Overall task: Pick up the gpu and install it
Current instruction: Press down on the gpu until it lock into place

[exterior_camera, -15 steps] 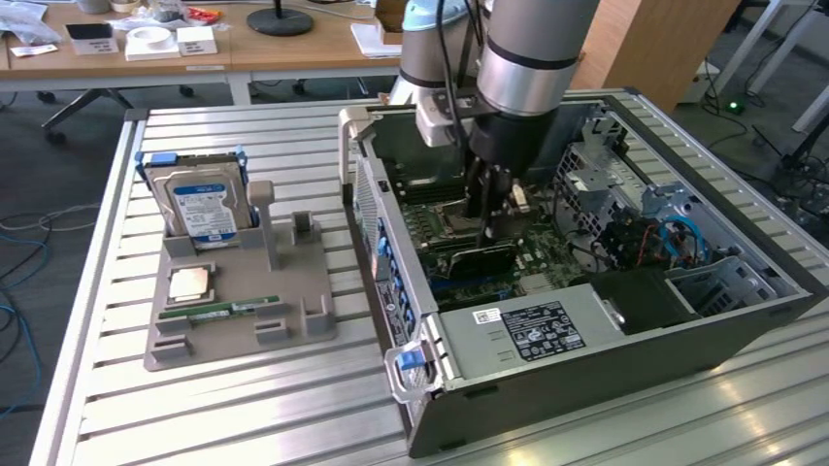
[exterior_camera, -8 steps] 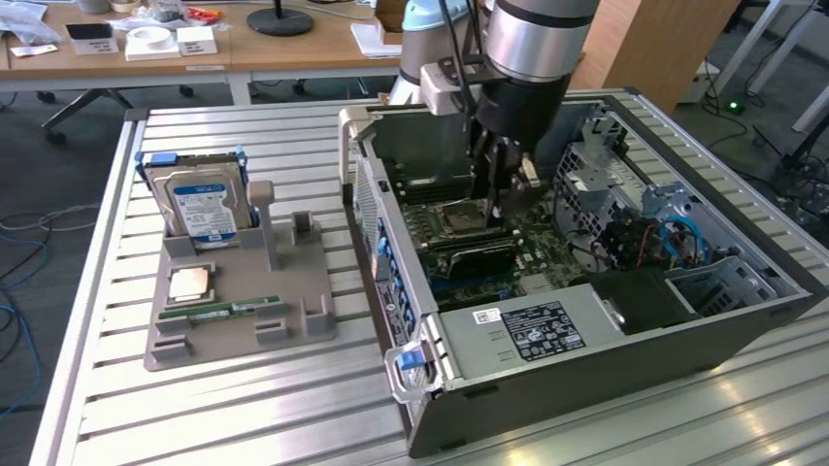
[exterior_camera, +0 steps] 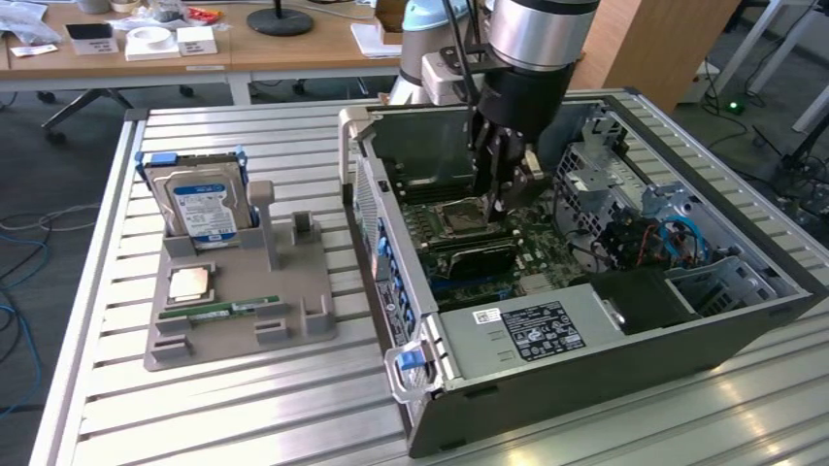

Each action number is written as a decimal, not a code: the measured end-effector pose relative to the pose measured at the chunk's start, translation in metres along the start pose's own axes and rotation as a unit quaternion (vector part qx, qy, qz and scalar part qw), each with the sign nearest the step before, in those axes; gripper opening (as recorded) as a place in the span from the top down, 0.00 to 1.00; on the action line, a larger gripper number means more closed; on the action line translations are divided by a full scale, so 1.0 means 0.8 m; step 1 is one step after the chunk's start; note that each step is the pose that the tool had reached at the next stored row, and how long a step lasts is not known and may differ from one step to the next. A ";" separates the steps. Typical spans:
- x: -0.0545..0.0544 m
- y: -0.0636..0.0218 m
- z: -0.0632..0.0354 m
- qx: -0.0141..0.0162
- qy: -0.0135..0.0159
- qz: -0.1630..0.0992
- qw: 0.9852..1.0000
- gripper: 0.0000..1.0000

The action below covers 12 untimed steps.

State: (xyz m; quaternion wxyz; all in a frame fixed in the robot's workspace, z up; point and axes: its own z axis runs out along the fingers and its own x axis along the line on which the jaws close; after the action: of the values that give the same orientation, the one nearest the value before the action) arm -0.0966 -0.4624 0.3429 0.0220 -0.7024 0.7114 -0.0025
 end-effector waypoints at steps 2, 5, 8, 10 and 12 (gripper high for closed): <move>0.000 0.000 0.000 0.000 0.000 0.000 1.000 0.49; 0.000 0.000 0.000 0.000 0.000 0.000 1.000 0.49; 0.000 0.000 0.000 0.000 0.000 0.000 1.000 0.49; 0.000 0.000 0.000 0.000 0.000 0.000 1.000 0.50; 0.000 0.000 0.000 0.000 0.000 0.000 1.000 0.50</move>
State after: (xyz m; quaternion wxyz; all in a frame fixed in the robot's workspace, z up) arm -0.0966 -0.4624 0.3429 0.0220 -0.7024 0.7115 -0.0025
